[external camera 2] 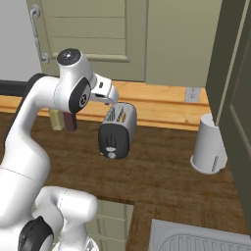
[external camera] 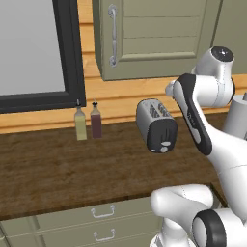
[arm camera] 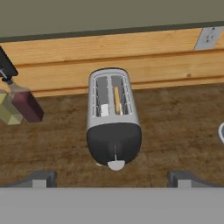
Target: Start the toaster. Once the lever pops up, take the bread to the plate on the dining counter.
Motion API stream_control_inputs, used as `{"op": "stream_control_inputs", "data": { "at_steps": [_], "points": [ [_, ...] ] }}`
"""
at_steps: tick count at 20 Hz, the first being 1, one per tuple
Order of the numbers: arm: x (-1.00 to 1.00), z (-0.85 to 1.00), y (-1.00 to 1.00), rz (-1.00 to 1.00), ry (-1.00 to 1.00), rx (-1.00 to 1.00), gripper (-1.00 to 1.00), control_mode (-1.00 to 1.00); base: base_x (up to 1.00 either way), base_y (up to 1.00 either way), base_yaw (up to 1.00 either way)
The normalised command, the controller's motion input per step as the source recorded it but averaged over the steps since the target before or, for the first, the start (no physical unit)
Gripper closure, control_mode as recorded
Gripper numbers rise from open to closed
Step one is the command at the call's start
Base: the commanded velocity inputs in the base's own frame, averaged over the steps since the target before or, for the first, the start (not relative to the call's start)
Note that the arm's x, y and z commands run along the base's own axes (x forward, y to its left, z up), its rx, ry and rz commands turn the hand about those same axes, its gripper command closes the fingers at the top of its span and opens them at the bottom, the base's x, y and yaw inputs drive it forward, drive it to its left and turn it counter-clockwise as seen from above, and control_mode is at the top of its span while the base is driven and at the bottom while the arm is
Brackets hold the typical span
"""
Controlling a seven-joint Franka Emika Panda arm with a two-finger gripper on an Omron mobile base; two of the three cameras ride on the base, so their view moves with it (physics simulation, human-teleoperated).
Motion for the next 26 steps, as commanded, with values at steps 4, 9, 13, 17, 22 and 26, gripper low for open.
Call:
{"op": "stream_control_inputs", "data": {
  "at_steps": [4,9,13,17,22,26],
  "points": [
    [0.00,0.00,0.00,0.00,0.00,0.00,-1.00,-1.00,0.00,0.00,0.00],
    [0.00,0.00,0.00,0.00,0.00,0.00,-1.00,-1.00,0.00,0.00,0.00],
    [0.00,0.00,0.00,0.00,0.00,0.00,-1.00,-1.00,0.00,0.00,0.00],
    [0.00,0.00,0.00,0.00,0.00,0.00,-1.00,-1.00,0.00,0.00,0.00],
    [0.00,0.00,0.00,0.00,0.00,0.00,-1.00,-1.00,0.00,0.00,0.00],
    [0.00,0.00,0.00,0.00,0.00,0.00,-1.00,-1.00,0.00,0.00,0.00]
  ]
}}
